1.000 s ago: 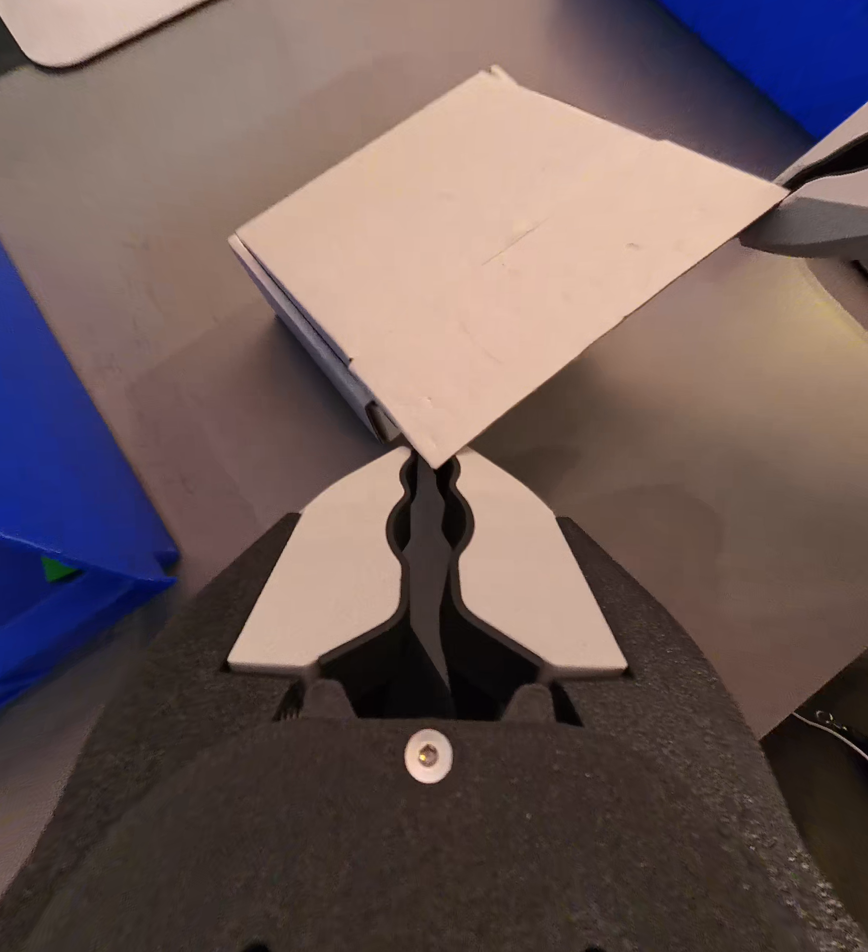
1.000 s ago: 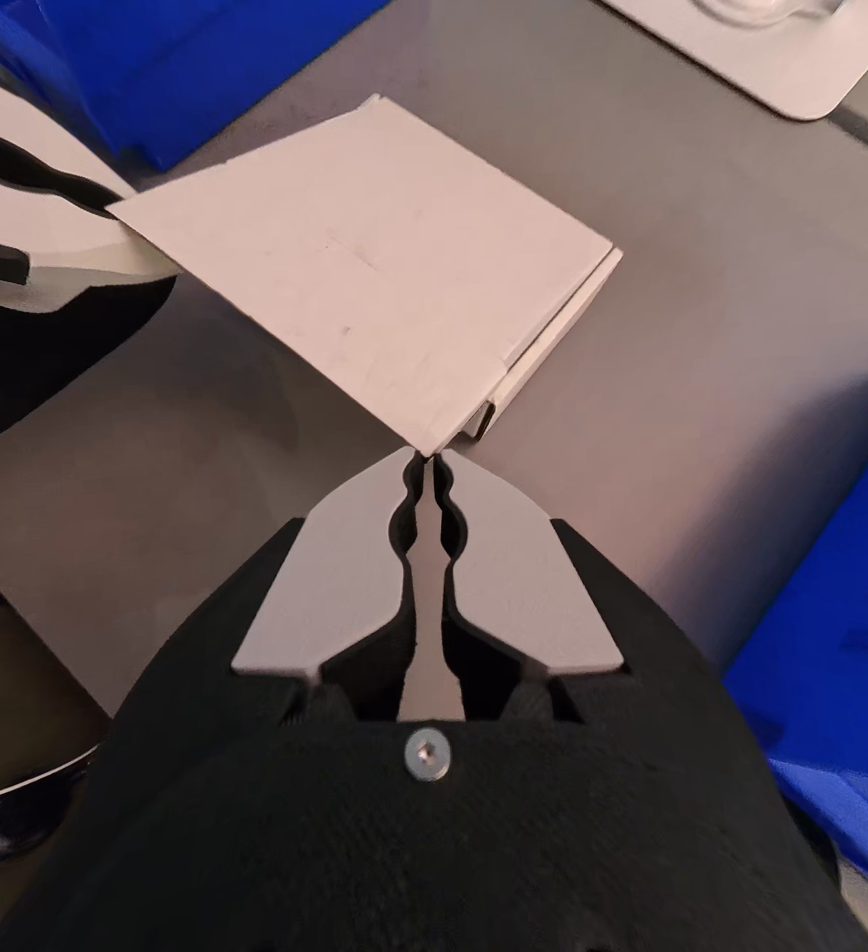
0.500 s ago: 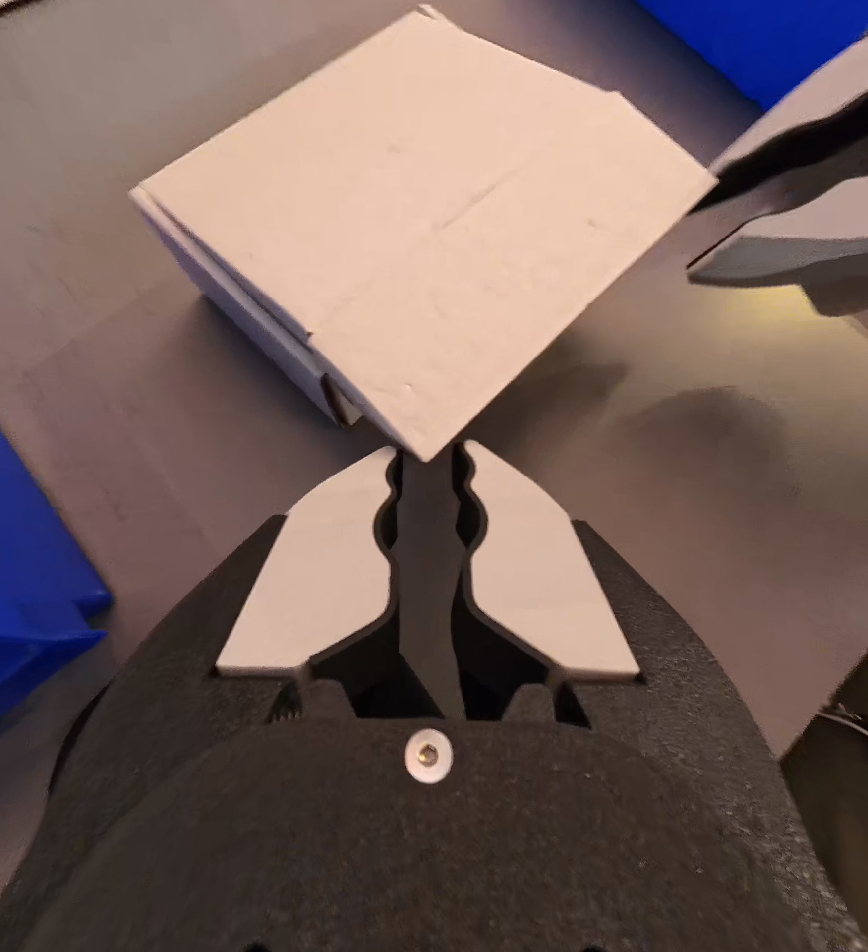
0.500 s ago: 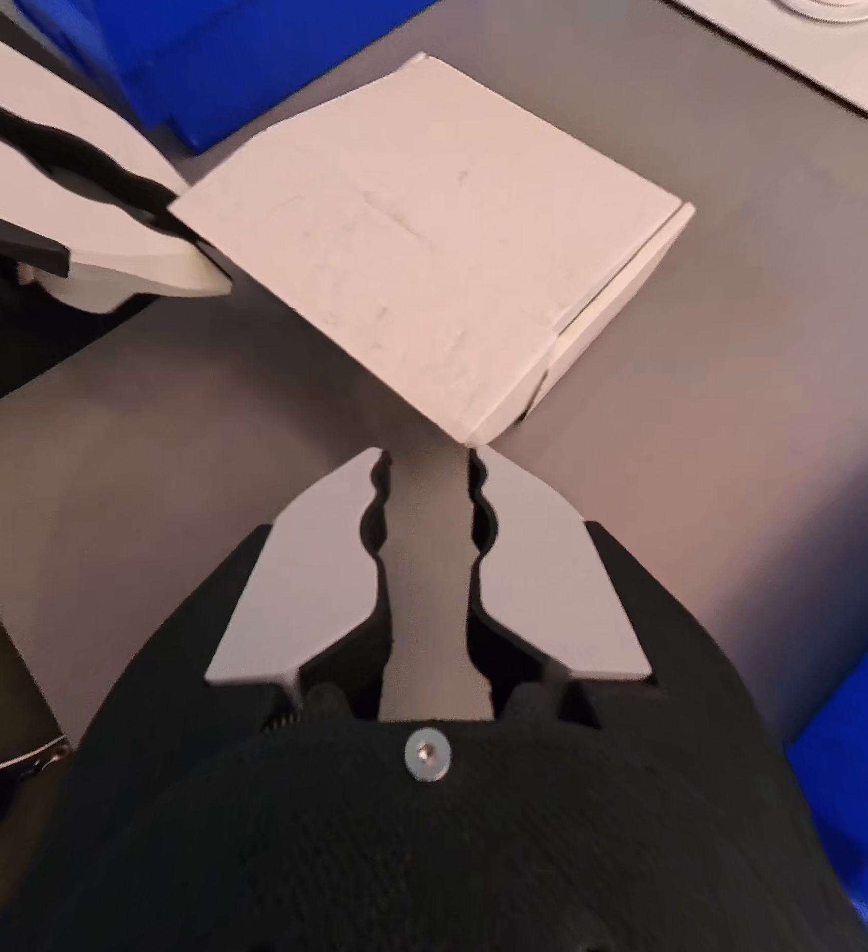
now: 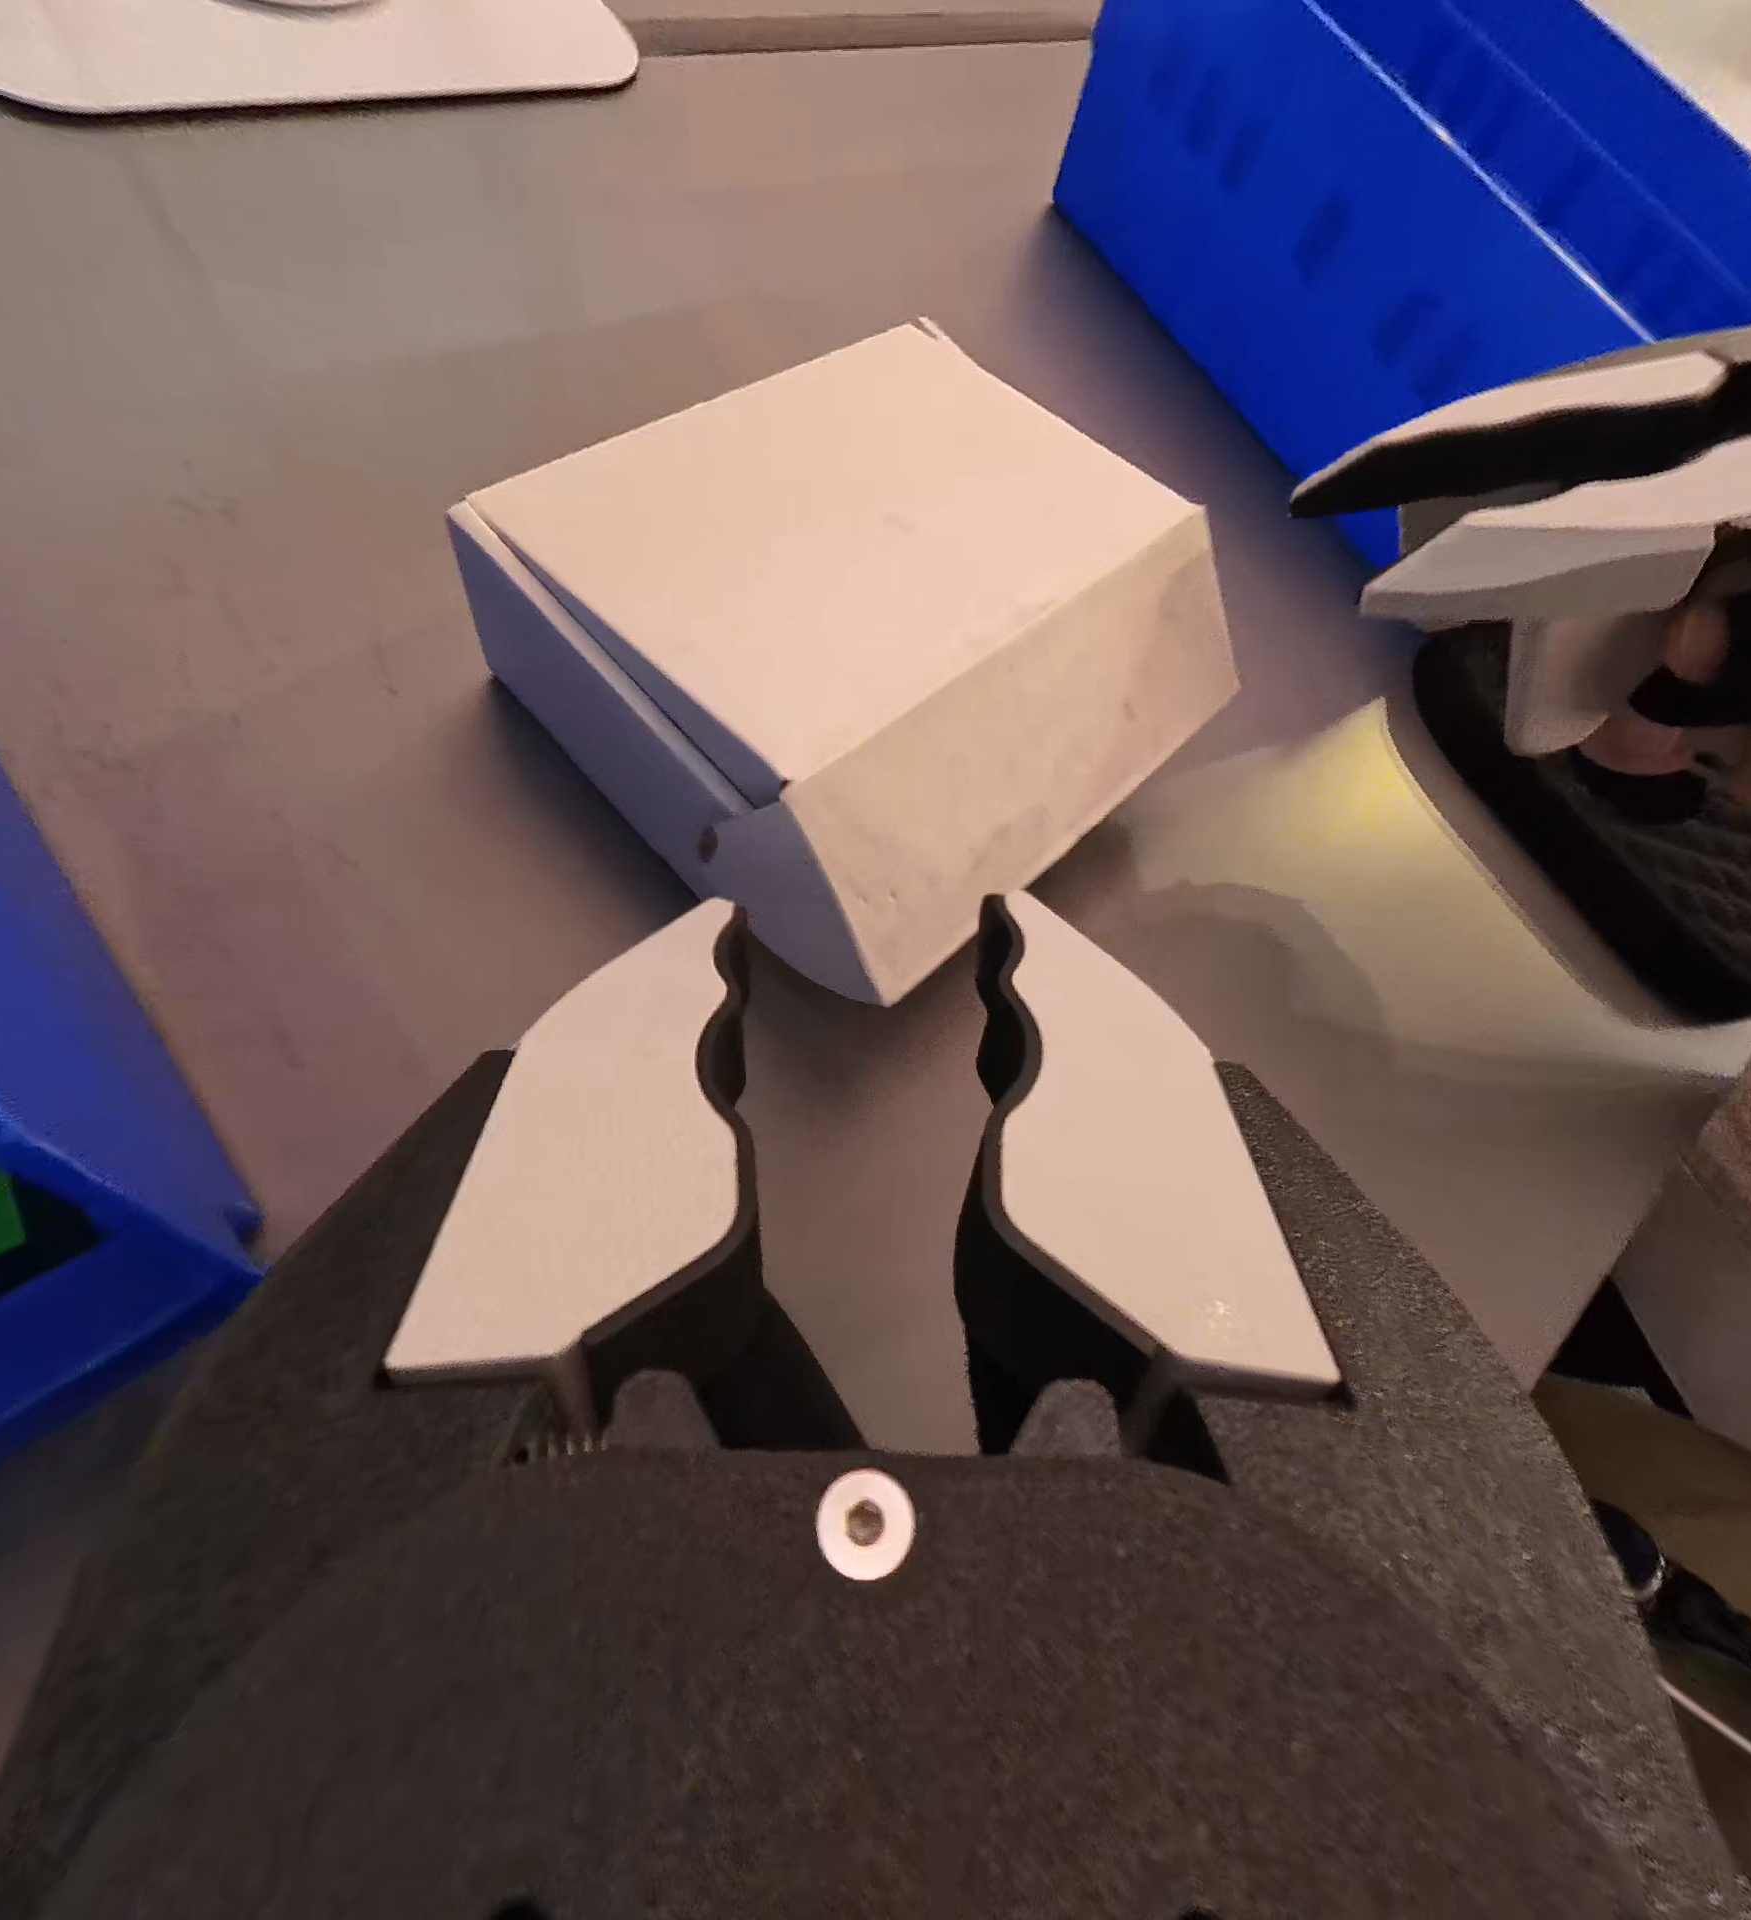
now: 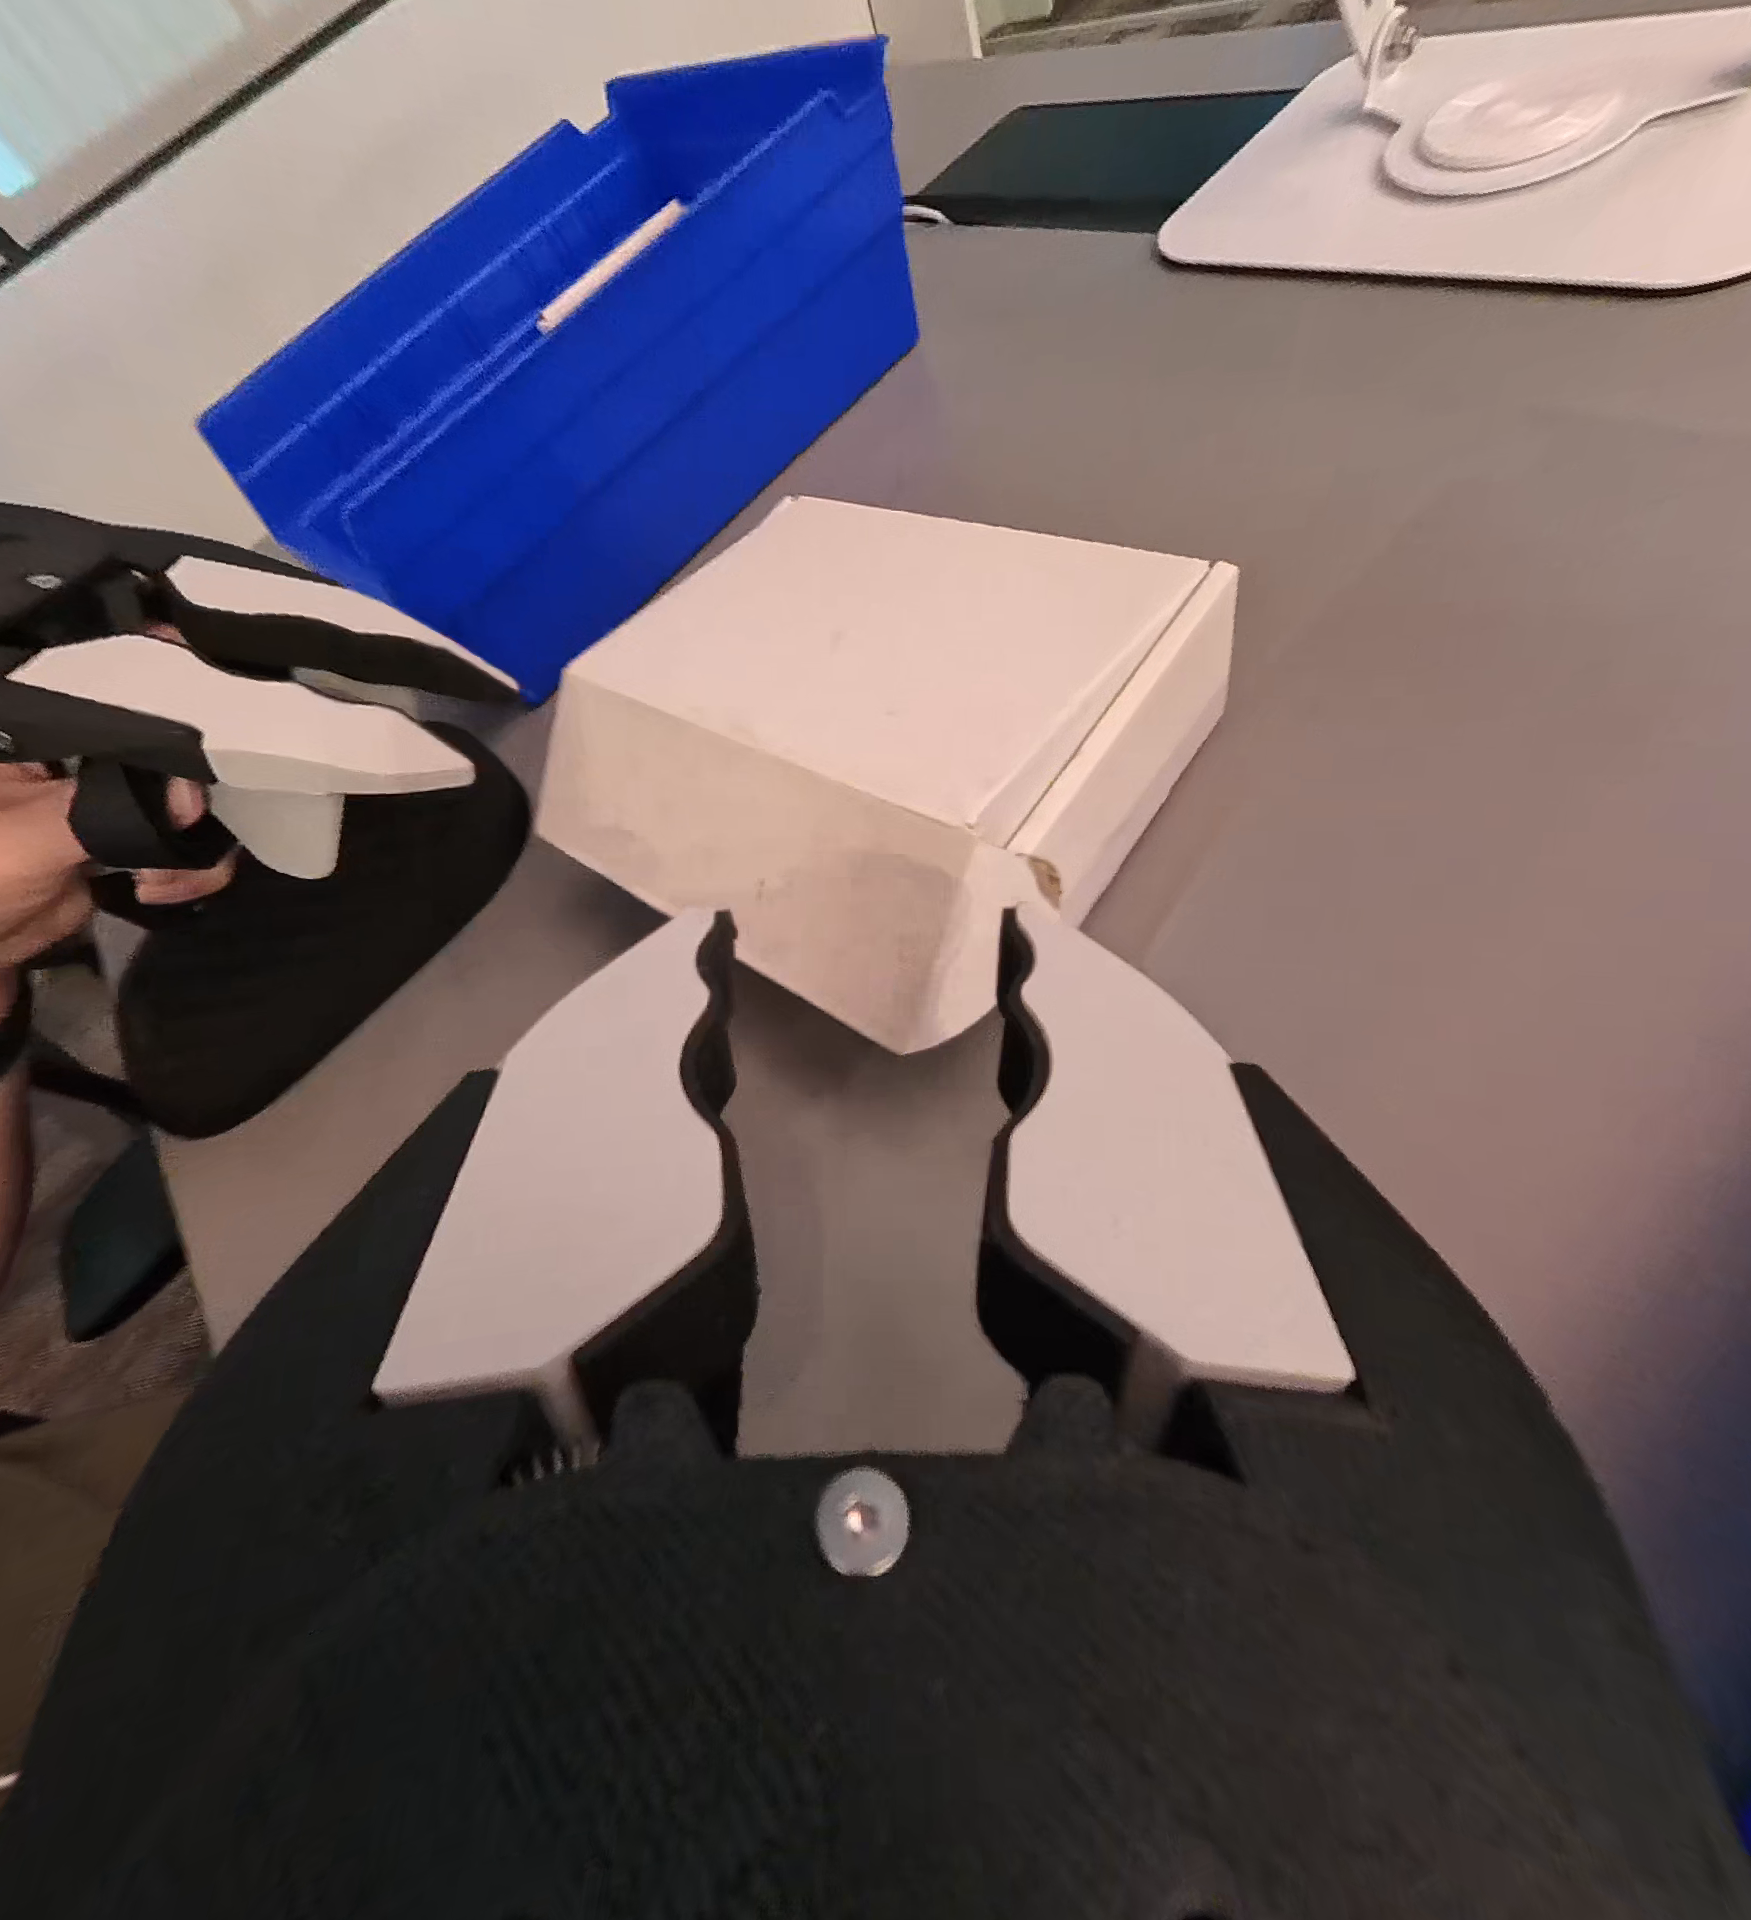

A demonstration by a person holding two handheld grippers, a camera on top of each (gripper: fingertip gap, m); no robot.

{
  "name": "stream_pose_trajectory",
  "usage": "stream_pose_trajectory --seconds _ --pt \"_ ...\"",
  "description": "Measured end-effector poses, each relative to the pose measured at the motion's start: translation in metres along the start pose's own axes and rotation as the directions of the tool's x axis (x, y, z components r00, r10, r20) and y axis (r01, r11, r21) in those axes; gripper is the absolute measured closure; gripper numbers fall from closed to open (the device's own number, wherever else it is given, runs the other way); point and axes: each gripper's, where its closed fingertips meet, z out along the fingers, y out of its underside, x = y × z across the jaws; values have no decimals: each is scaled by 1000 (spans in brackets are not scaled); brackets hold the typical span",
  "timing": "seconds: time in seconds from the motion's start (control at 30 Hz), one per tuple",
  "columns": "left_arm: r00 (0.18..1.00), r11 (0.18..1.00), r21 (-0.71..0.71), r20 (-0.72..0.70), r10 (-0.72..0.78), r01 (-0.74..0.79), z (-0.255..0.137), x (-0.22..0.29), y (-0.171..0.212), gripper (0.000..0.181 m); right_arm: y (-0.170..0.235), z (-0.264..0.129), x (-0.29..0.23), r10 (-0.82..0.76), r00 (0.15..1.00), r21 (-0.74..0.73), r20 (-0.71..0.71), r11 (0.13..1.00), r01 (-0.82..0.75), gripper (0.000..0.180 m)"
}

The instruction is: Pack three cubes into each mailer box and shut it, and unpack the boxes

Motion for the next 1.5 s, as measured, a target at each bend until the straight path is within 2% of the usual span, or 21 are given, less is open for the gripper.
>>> stream_pose_trajectory --seconds 0.13,0.27,0.37,0.43,0.5,0.57,0.67,0.8,0.87,0.97,1.03,1.07,1.23,1.5 --pt "1000 1000 -24 10 -14 14 15 -5 5 135 12 12 -1 -26 999 -1 19 1000 26 127" --pt "1000 1000 -10 20 22 -22 22 -9 7 135 18 15 -5 -204 979 34 -16 978 205 118" --pt "999 999 -1 -11 53 -53 21 -3 7 134 29 17 -6 -326 945 -44 -18 945 325 110" --pt "994 994 -2 15 106 -106 16 -2 7 134 32 15 -3 -389 920 -84 -49 919 384 111" --pt "970 974 -52 94 223 -219 11 -6 13 131 32 11 8 -475 870 -131 -136 879 459 113" --pt "923 939 -133 185 338 -317 10 -13 25 126 34 10 16 -521 828 -163 -209 853 496 119" --pt "856 887 -219 248 454 -407 15 -18 42 122 39 18 20 -526 812 -175 -254 850 496 124" --pt "817 866 -260 299 492 -426 27 -30 48 126 43 29 25 -577 764 -227 -288 816 531 125" --pt "820 871 -255 306 484 -419 28 -34 44 130 42 33 25 -592 750 -230 -295 806 545 134" --pt "810 862 -235 303 503 -448 29 -35 36 141 39 35 20 -563 774 -195 -292 827 528 146" --pt "824 863 -213 262 502 -458 30 -29 34 167 37 33 14 -507 822 -160 -259 862 481 150" --pt "833 869 -202 251 492 -452 30 -27 33 174 36 31 12 -469 848 -148 -246 883 446 150" --pt "852 891 -175 263 453 -419 20 -26 25 174 32 22 -6 -278 947 -109 -162 959 263 152" --pt "852 897 -167 282 442 -410 10 -25 23 178 37 14 -23 -152 975 -82 -161 987 141 153"
